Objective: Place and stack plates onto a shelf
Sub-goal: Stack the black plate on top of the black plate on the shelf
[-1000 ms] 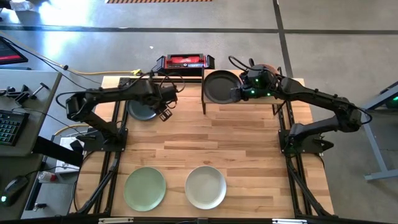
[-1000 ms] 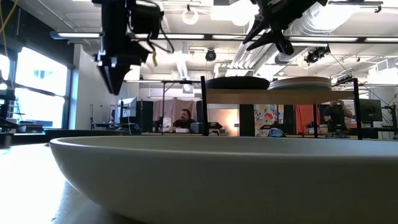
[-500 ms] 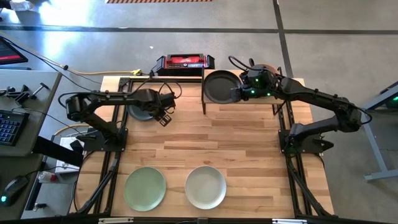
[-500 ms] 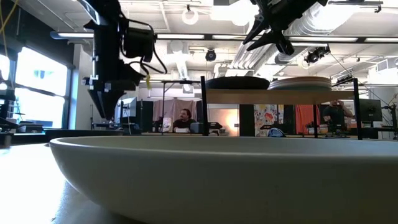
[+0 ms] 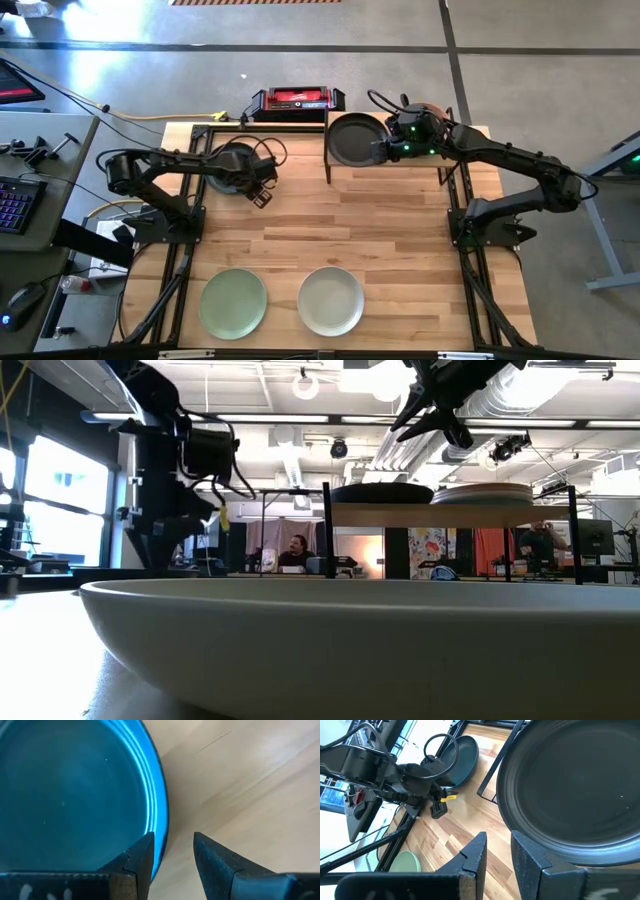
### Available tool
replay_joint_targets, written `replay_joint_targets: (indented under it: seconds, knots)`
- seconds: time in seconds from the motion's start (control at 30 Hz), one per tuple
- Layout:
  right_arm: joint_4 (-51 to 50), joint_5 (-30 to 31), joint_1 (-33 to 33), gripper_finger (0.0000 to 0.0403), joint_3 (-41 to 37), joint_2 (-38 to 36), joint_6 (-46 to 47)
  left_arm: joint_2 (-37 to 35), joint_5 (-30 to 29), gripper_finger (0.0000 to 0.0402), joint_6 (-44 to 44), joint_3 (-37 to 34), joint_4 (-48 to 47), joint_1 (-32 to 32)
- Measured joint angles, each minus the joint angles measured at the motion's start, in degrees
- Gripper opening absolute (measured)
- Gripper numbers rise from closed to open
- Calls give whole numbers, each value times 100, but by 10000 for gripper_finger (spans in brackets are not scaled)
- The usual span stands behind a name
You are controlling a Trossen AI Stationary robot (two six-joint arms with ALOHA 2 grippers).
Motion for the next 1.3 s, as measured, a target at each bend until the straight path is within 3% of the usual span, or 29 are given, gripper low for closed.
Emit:
replay_joint_targets:
  seconds: [0.43,0.83,1.03,1.13,1.3]
  knots:
    - [2,-2,0,71,0,0,4,0,-14,118,89,-383,157,233]
    - [2,0,0,71,0,0,2,-9,-67,7,775,-354,129,177]
    - [108,22,-2,71,0,2,2,-8,-36,6,1192,126,-543,52]
    - [299,313,-5,71,0,2,-39,-15,-96,2,1513,520,-807,-50]
    - [679,485,-7,71,0,2,-534,-15,-398,2,2080,1224,-1225,-252]
